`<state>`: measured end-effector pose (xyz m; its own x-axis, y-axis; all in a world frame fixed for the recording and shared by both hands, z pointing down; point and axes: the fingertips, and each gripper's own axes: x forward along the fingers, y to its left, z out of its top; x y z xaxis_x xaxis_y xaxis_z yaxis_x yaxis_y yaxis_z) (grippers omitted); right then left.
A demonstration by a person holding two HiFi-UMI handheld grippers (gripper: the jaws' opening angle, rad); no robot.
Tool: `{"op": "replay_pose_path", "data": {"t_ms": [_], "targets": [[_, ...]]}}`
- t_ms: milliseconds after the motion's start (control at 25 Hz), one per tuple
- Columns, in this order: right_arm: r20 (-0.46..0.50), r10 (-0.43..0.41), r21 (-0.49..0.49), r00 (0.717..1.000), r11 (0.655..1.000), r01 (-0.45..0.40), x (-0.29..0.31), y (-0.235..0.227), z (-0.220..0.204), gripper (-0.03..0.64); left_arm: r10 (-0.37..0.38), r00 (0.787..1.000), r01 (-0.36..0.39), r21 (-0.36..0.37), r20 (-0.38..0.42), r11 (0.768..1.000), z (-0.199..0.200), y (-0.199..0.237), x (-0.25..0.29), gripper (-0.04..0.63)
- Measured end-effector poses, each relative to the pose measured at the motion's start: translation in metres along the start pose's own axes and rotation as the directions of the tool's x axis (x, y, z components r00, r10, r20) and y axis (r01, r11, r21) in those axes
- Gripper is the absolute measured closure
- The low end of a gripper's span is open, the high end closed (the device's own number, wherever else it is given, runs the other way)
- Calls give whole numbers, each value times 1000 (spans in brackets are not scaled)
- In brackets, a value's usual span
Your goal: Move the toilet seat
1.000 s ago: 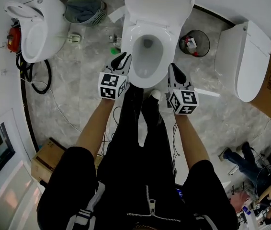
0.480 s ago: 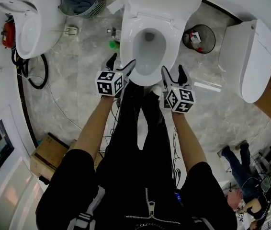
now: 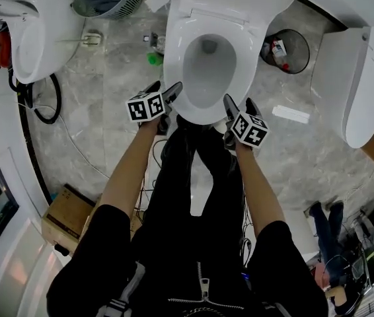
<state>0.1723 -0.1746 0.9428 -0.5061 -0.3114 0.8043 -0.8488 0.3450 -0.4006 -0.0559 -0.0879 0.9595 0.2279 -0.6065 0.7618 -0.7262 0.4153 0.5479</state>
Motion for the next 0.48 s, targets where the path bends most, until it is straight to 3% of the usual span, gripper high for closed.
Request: {"op": "replay_pose_path", "data": {"t_ms": [240, 480], "targets": [[-91, -57, 165, 994, 984, 71, 38, -45, -50, 233, -33, 997, 24, -138, -63, 990, -36, 33, 31, 235], [-129, -31, 204, 991, 977, 57, 59, -55, -74, 231, -28, 996, 15, -160, -82, 987, -51, 46, 52, 264]]}}
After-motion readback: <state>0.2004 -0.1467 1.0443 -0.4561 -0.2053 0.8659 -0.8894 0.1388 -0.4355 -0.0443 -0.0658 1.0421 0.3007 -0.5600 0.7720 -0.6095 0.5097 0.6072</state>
